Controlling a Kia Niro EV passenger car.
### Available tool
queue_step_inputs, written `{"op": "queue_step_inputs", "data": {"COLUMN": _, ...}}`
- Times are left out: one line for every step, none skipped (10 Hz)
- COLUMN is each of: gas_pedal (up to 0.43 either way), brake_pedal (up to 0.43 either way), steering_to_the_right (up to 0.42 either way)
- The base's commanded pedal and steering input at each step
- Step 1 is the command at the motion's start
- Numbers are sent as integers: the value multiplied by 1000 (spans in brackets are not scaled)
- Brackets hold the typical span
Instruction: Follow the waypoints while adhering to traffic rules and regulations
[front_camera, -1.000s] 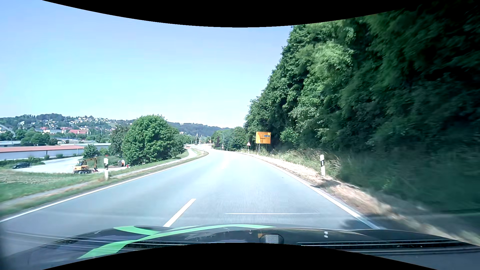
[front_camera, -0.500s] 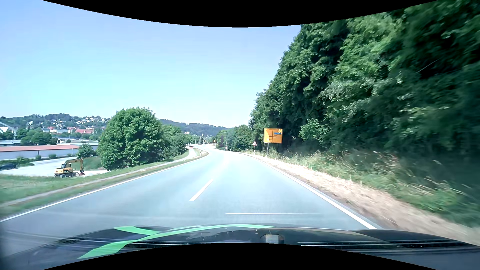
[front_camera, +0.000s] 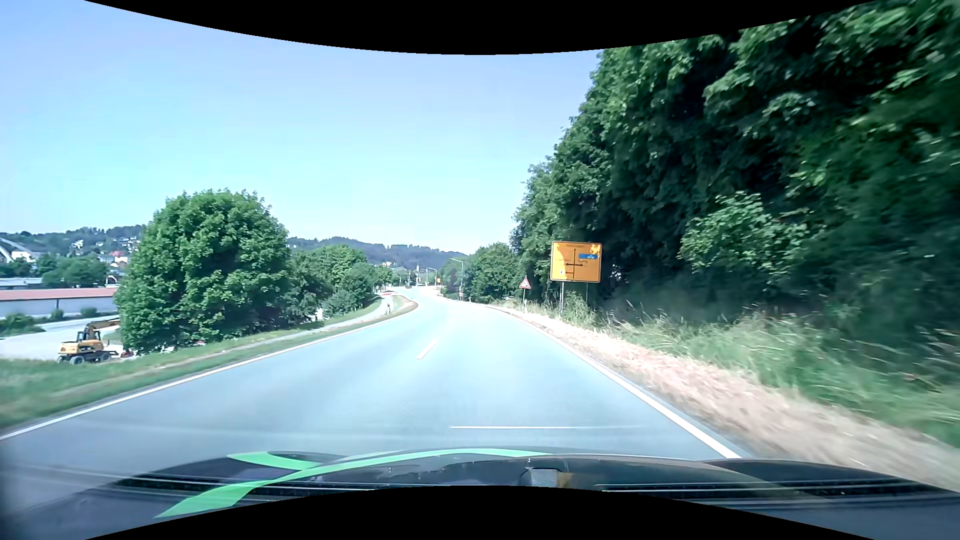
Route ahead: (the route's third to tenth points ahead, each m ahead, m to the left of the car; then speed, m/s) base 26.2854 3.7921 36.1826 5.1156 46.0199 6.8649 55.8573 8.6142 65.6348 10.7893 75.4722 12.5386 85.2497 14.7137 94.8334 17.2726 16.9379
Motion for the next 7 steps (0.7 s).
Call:
{"op": "queue_step_inputs", "data": {"gas_pedal": 138, "brake_pedal": 0, "steering_to_the_right": -18}}
{"op": "queue_step_inputs", "data": {"gas_pedal": 138, "brake_pedal": 0, "steering_to_the_right": -19}}
{"op": "queue_step_inputs", "data": {"gas_pedal": 138, "brake_pedal": 0, "steering_to_the_right": -19}}
{"op": "queue_step_inputs", "data": {"gas_pedal": 138, "brake_pedal": 0, "steering_to_the_right": -20}}
{"op": "queue_step_inputs", "data": {"gas_pedal": 130, "brake_pedal": 0, "steering_to_the_right": -21}}
{"op": "queue_step_inputs", "data": {"gas_pedal": 118, "brake_pedal": 0, "steering_to_the_right": -21}}
{"op": "queue_step_inputs", "data": {"gas_pedal": 87, "brake_pedal": 0, "steering_to_the_right": -22}}
